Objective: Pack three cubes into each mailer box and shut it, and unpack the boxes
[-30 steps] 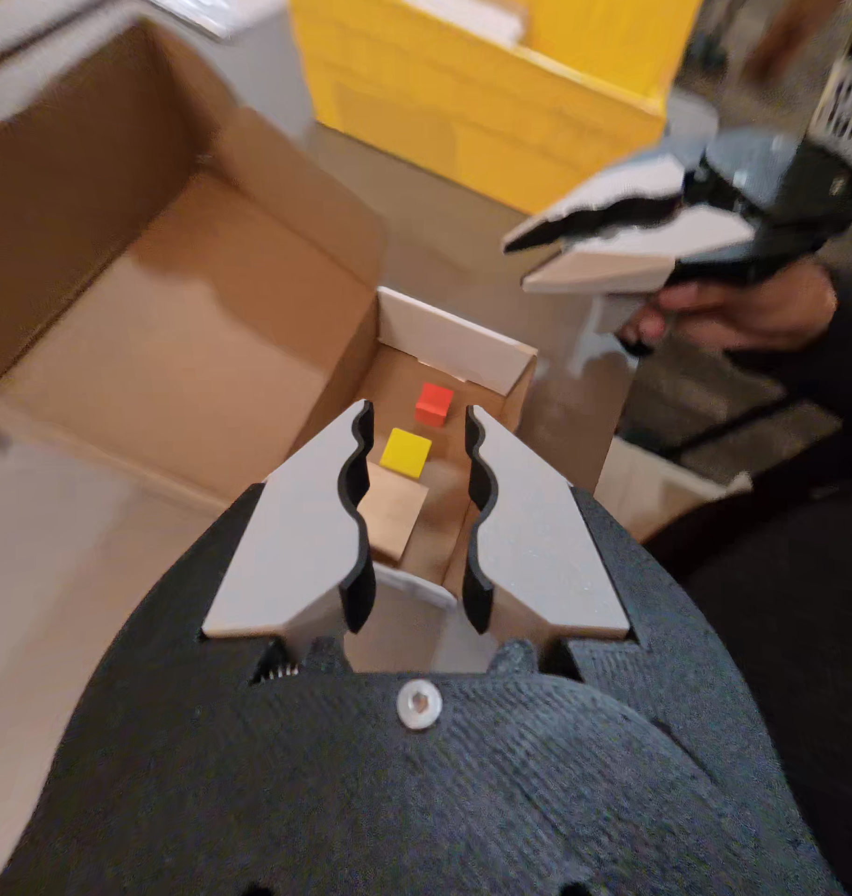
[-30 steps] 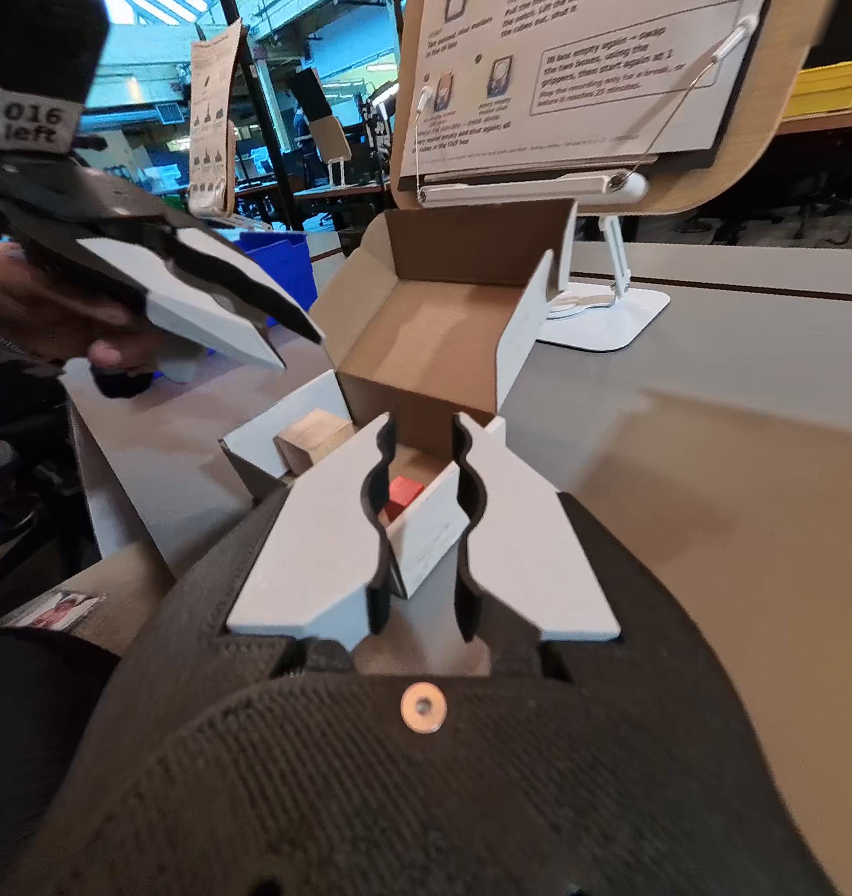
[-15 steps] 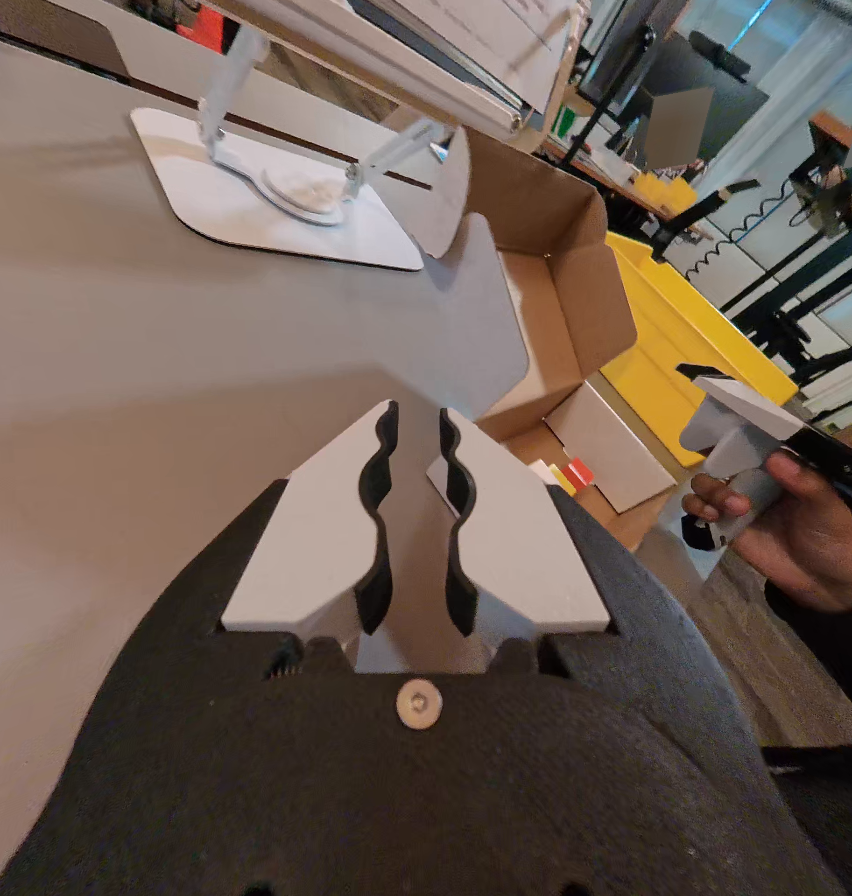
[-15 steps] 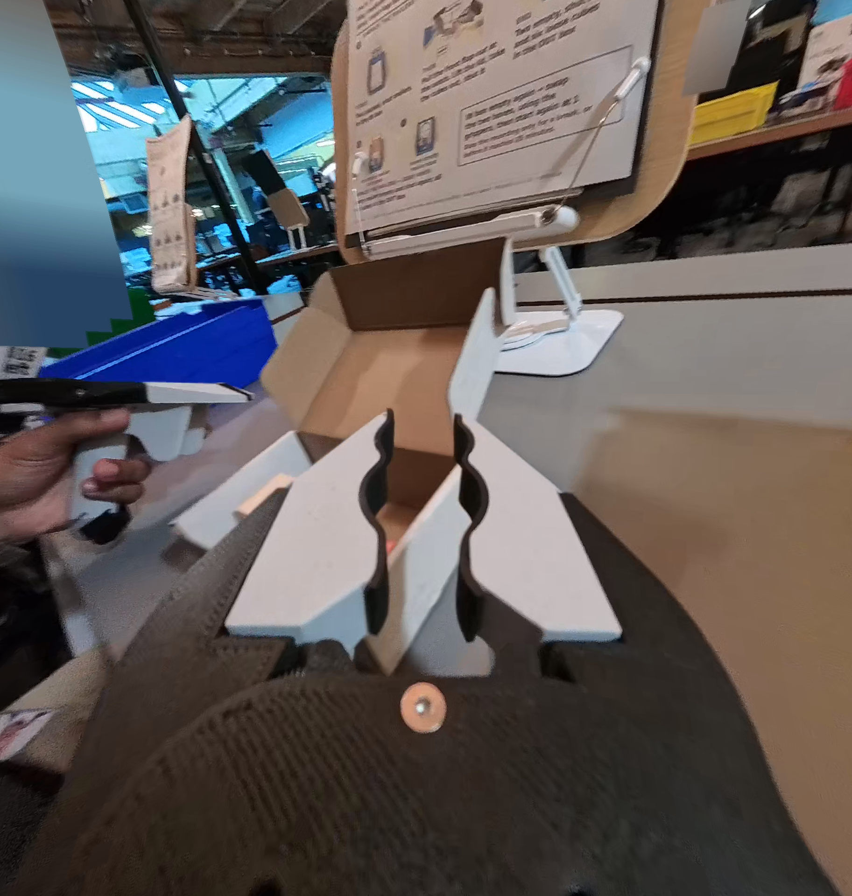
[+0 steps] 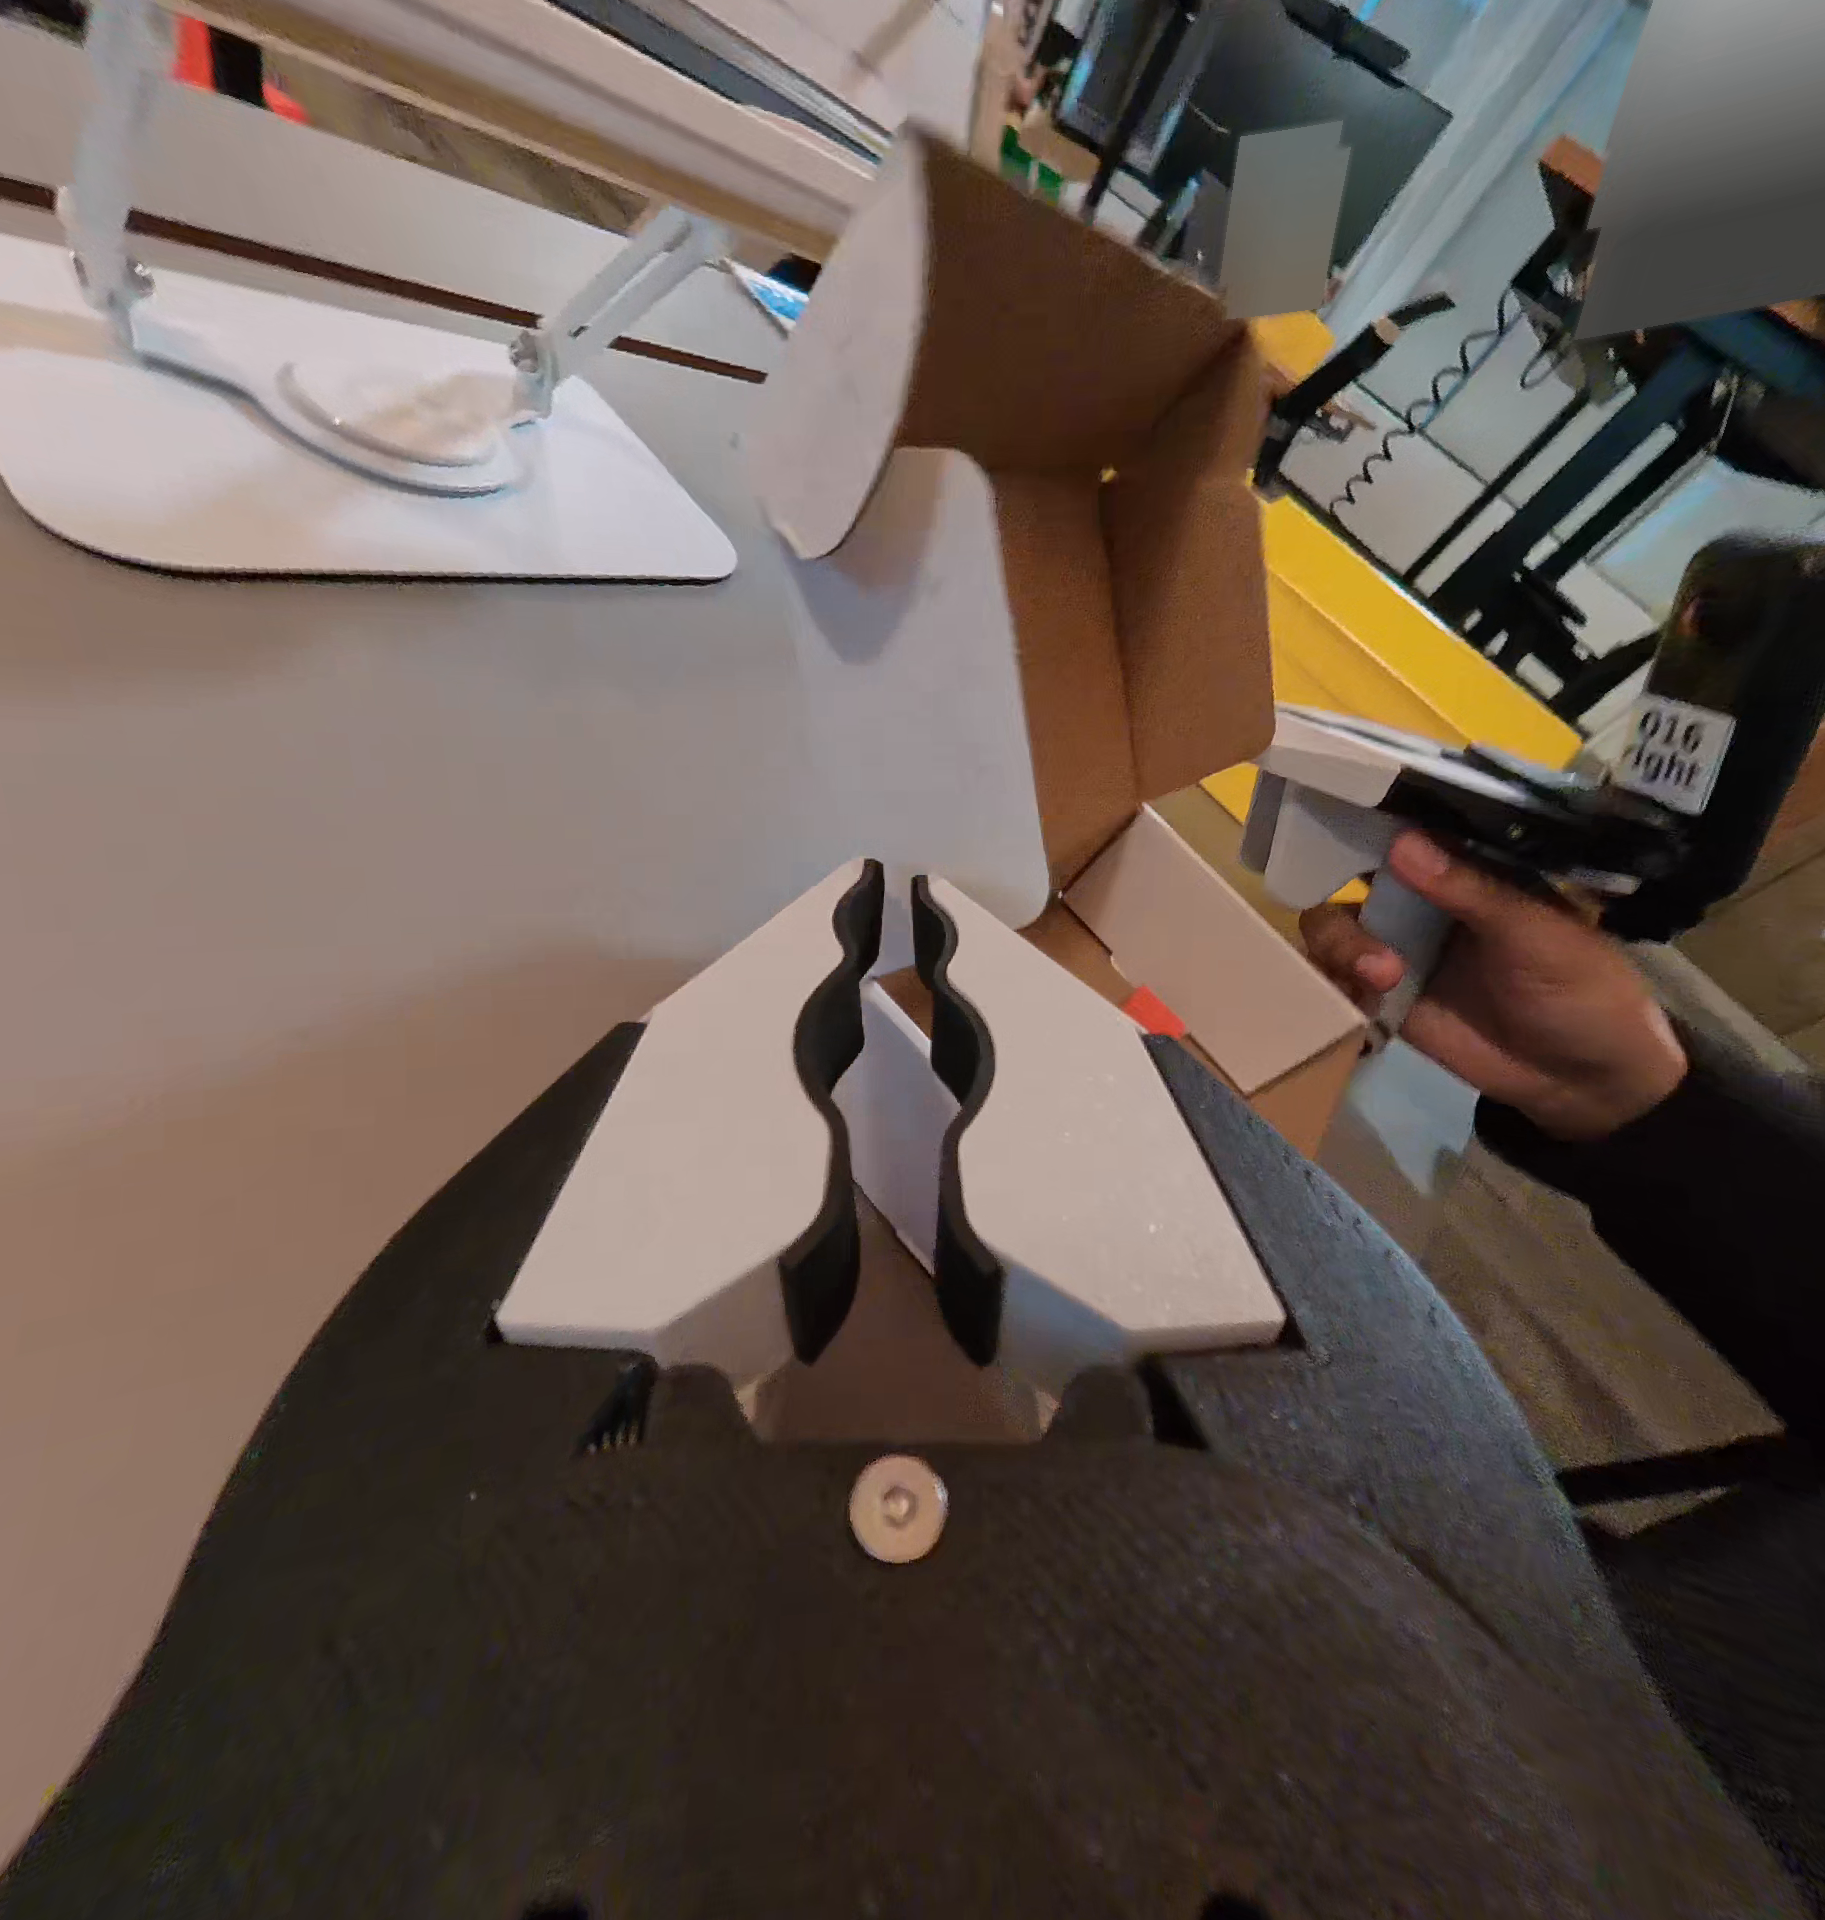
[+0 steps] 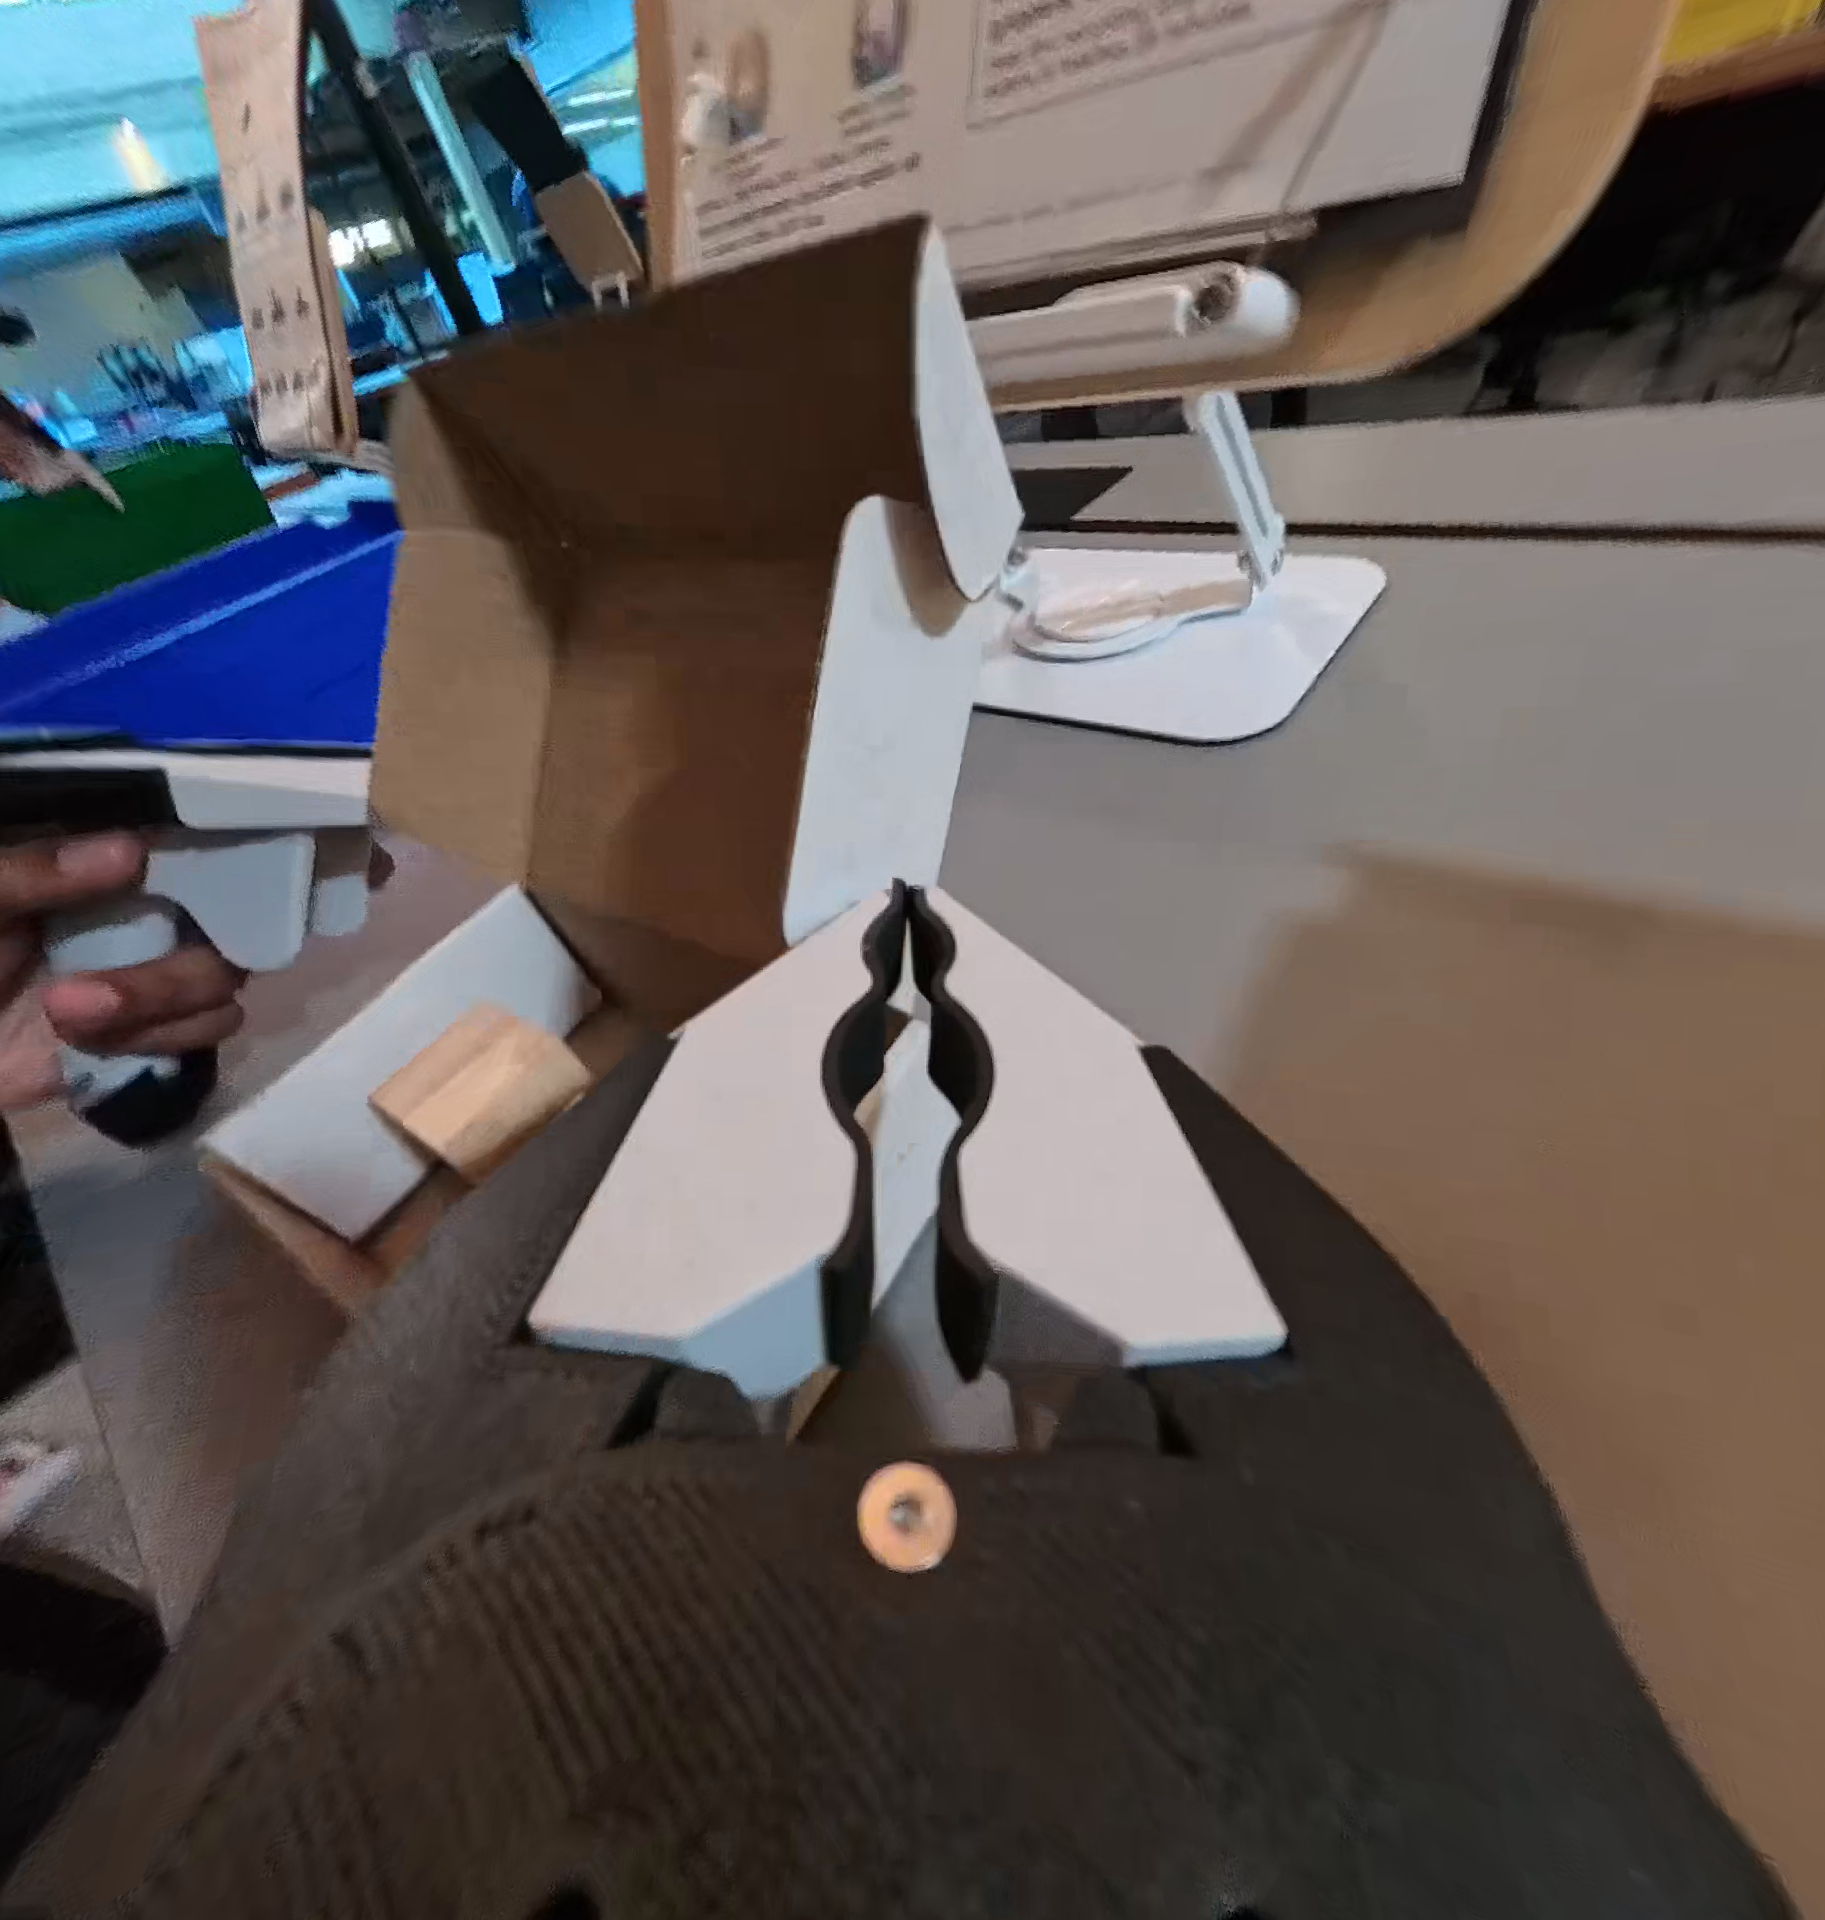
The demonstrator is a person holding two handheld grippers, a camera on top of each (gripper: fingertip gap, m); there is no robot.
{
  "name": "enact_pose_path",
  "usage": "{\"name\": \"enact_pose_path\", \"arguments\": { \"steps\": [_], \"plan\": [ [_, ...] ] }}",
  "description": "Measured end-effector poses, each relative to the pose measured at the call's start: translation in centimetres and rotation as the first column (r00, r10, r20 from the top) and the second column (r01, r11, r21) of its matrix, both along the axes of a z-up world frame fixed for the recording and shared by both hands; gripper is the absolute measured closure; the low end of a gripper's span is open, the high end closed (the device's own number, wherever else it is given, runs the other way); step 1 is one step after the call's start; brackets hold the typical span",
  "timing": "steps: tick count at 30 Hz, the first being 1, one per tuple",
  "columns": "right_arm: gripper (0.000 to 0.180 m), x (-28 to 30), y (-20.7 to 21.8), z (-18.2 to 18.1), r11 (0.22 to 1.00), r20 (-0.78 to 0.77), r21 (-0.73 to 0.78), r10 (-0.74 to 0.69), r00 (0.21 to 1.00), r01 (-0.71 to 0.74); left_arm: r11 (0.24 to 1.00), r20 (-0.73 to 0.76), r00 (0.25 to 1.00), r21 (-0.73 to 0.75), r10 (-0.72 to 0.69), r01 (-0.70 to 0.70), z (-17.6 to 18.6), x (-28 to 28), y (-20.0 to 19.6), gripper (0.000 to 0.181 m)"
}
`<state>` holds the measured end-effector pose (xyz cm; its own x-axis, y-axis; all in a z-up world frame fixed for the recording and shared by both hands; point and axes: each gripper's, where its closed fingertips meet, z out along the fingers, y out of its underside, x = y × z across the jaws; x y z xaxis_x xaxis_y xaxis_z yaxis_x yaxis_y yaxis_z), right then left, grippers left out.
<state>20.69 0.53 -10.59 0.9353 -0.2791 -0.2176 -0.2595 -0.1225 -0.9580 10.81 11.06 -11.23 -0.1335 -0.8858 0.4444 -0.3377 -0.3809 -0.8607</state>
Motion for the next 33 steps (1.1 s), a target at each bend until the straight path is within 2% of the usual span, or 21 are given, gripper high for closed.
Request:
{"name": "enact_pose_path", "arguments": {
  "steps": [5, 10, 15, 21, 27, 33],
  "plan": [
    [0.180, -2.1, -1.4, 0.4, 0.996, 0.134, -0.080, 0.045, 0.990, -0.035, 0.991, -0.029, 0.999, 0.125, -0.043, 0.046, -0.7, -1.6, -1.1, 0.176],
    [0.177, -3.7, -3.1, -0.9, 0.984, 0.135, -0.174, 0.060, 0.989, -0.036, 0.979, -0.108, 0.989, 0.162, -0.106, 0.122, -1.9, -3.4, -2.8, 0.175],
    [0.162, -4.7, -5.0, -0.8, 0.988, 0.118, -0.152, 0.040, 0.992, -0.022, 0.955, -0.118, 0.988, 0.269, -0.099, 0.128, -2.3, -5.0, -3.4, 0.166],
    [0.151, -4.7, -5.2, 0.7, 0.994, 0.270, -0.108, 0.039, 0.962, -0.010, 0.918, -0.009, 0.999, 0.394, -0.046, 0.046, -0.8, -5.2, -3.1, 0.150],
    [0.142, -6.5, -5.3, 4.3, 1.000, 0.510, -0.013, 0.007, 0.860, 0.000, 0.876, 0.142, 0.989, 0.482, -0.042, -0.032, 1.8, -5.3, -4.1, 0.131],
    [0.153, -7.5, -4.8, 4.2, 0.999, 0.580, -0.045, 0.028, 0.814, -0.002, 0.836, 0.178, 0.982, 0.547, -0.068, -0.041, 2.5, -5.5, -5.6, 0.143]
  ]
}}
